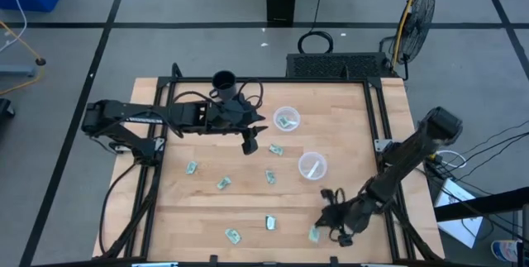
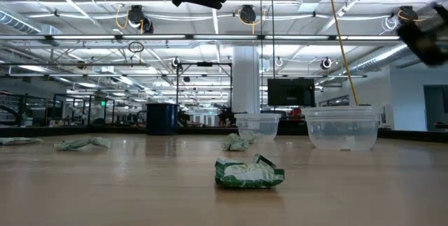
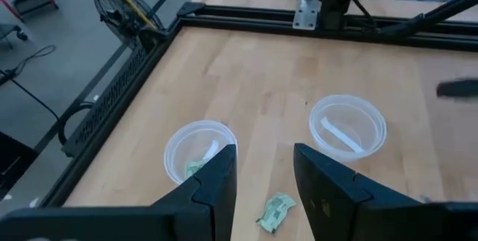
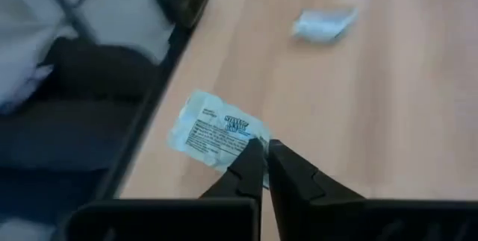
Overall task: Pick and place items into bin
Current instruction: Put the stevia packet into the bottom transparent bin
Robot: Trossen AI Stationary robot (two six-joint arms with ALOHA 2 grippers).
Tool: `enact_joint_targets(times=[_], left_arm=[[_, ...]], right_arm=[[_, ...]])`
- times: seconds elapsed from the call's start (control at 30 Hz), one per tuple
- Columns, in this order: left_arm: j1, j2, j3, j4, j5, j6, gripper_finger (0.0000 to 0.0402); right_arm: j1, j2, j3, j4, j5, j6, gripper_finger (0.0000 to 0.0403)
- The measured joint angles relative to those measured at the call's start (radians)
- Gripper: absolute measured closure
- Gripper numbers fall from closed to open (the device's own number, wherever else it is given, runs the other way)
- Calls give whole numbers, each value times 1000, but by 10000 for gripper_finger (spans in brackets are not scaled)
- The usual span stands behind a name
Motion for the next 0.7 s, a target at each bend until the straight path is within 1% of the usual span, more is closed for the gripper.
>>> enact_joint_targets(times=[0.07, 0.17, 0.2, 0.23, 0.3, 0.33, 0.37, 0.5, 0.53, 0.7], left_arm=[[0, -2, 0, 2, -2, 18, 261], [0, -1, 0, 2, -41, 46, 261], [0, -1, 0, 2, -62, 48, 261], [1, -1, 0, 3, -81, 50, 261], [4, -1, 0, 2, -109, 53, 261], [5, -1, 0, 1, -112, 61, 261], [7, -1, 0, 1, -112, 65, 261], [8, -1, 0, 0, -112, 67, 261], [8, -1, 0, -2, -112, 70, 261], [8, -1, 0, -44, -112, 71, 261]], right_arm=[[-5, -86, -2, -98, 138, -62, 398], [-32, -219, -1, -265, 399, -108, 399], [-52, -253, 0, -329, 453, -116, 400], [-81, -280, -1, -394, 487, -116, 401], [-157, -314, -3, -471, 522, -76, 401], [-208, -324, -3, -486, 511, -56, 401], [-260, -327, -2, -492, 464, -44, 401], [-447, -279, -2, -503, 156, -5, 402], [-482, -260, -2, -507, 113, -3, 402], [-591, -167, -2, -562, -23, -16, 402]])
